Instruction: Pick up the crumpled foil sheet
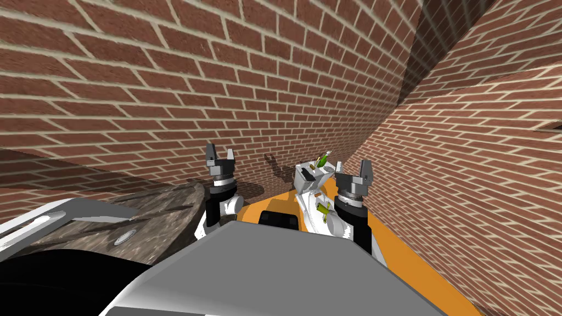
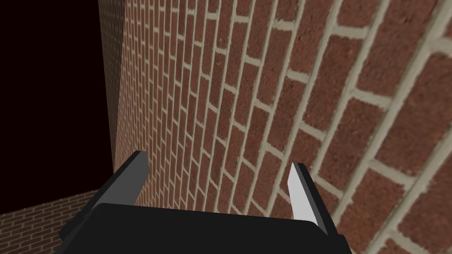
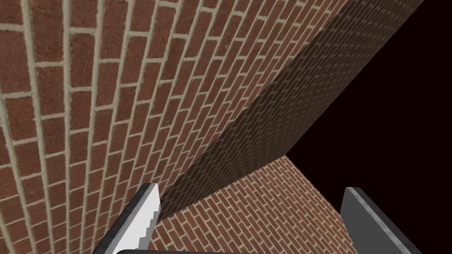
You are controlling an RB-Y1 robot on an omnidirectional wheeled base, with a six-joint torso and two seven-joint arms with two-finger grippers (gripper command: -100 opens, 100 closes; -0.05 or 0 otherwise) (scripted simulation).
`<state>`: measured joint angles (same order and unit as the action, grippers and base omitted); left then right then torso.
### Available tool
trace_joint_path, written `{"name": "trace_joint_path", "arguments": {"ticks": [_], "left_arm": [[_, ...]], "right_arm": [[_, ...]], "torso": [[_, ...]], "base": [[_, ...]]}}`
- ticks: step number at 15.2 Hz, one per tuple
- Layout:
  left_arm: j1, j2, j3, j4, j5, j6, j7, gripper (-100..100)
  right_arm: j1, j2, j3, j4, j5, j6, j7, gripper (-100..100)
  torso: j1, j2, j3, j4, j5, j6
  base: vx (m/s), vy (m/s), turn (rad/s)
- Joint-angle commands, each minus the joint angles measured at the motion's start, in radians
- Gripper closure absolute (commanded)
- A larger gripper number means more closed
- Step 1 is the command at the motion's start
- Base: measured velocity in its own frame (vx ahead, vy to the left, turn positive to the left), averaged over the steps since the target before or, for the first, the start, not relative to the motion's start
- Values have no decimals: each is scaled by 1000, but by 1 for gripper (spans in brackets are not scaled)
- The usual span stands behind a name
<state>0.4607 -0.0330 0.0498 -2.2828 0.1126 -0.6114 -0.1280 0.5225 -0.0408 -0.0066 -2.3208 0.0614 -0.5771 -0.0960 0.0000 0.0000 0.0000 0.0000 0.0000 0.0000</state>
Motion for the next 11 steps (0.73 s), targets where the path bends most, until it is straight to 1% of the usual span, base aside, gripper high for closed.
{"name": "trace_joint_path", "arguments": {"ticks": [1,2,3,4,5,6,7,8,9,10,11], "left_arm": [[0,0,0,0,0,0,0,0],[0,0,0,0,0,0,0,0],[0,0,0,0,0,0,0,0],[0,0,0,0,0,0,0,0],[0,0,0,0,0,0,0,0],[0,0,0,0,0,0,0,0],[0,0,0,0,0,0,0,0],[0,0,0,0,0,0,0,0],[0,0,0,0,0,0,0,0],[0,0,0,0,0,0,0,0],[0,0,0,0,0,0,0,0]], "right_arm": [[0,-36,-10,12,15,-10,45,-100],[0,-36,-10,12,15,-10,45,-100],[0,-53,-16,20,25,-16,75,-100],[0,-53,-16,20,25,-16,75,-100],[1,-70,-24,31,37,-24,110,-100],[1,-70,-24,31,37,-24,111,-100],[1,-88,-33,43,52,-34,145,-100],[1,-88,-33,43,52,-34,154,-100],[1,-105,-42,57,68,-44,181,-100],[1,-105,-42,57,68,-44,200,-100],[1,-105,-42,57,68,-44,202,-100]], "torso": [[0,0,0,0,0,0],[-1,0,0,0,0,0],[-1,1,0,0,0,0],[-2,1,1,0,0,0],[-3,1,1,0,-1,0],[-3,1,1,0,-1,0],[-3,1,1,0,-1,0],[-3,2,1,0,-1,0],[-3,2,1,0,-1,0],[-3,2,1,0,-1,0],[-3,2,1,0,-1,0]], "base": [[-9,-10,-8],[-17,-23,-10],[-21,-33,-9],[-19,-32,-3],[-18,-33,-7],[-19,-29,-5],[-20,-30,-8],[-19,-30,-8],[-24,-35,-10],[-22,-34,-7],[-12,-23,-1]]}}
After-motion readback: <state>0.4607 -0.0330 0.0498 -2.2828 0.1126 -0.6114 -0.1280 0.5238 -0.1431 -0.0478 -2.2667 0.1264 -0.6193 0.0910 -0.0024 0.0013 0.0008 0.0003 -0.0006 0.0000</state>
